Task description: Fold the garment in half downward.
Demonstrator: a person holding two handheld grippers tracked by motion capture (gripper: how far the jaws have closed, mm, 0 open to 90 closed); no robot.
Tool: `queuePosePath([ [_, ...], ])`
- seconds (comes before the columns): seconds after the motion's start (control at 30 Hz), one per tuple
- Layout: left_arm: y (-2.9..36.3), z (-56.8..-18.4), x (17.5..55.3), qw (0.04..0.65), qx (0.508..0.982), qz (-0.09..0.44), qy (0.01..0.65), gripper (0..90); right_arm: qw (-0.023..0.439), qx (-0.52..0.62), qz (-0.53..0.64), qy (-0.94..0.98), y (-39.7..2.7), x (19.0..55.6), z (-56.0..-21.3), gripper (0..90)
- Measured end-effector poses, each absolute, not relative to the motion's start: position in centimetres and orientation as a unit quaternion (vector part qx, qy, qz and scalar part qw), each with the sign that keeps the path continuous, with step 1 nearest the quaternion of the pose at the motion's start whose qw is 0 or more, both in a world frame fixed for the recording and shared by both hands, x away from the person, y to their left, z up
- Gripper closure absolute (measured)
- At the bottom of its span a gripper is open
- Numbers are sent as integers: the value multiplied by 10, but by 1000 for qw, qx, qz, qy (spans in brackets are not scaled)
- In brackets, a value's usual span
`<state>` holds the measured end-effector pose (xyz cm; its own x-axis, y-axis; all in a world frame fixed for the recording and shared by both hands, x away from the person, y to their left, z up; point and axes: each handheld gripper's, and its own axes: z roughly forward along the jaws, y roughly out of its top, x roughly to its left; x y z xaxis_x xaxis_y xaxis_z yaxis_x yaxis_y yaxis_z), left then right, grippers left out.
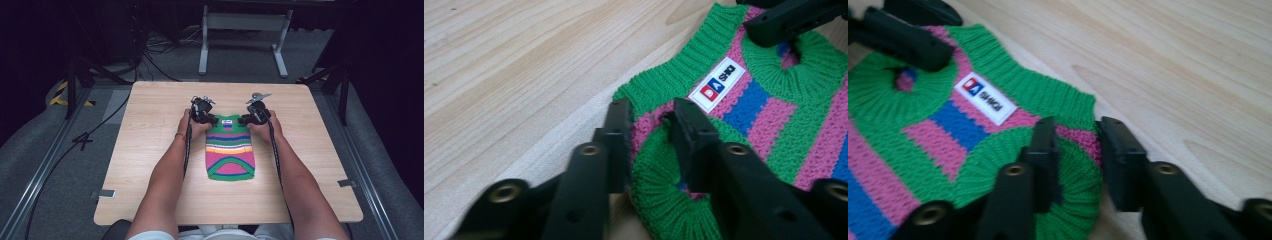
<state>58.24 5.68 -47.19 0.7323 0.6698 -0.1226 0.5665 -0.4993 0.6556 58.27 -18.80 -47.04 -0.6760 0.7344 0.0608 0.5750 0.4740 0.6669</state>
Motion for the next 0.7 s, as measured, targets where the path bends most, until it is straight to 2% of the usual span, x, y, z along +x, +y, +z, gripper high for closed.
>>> queuePosePath([
  [0.17, 52, -470, 582, 336, 871, 81, 348, 803, 122, 374, 333, 857, -185, 580, -468, 833],
  [0.4, 45, -464, 581, 320, 874, 105, 350, 801, 129, 363, 345, 856, -188, 580, -461, 841],
  [0.7, 41, -436, 578, 351, 861, 168, 328, 798, 170, 341, 355, 854, -189, 581, -430, 841],
])
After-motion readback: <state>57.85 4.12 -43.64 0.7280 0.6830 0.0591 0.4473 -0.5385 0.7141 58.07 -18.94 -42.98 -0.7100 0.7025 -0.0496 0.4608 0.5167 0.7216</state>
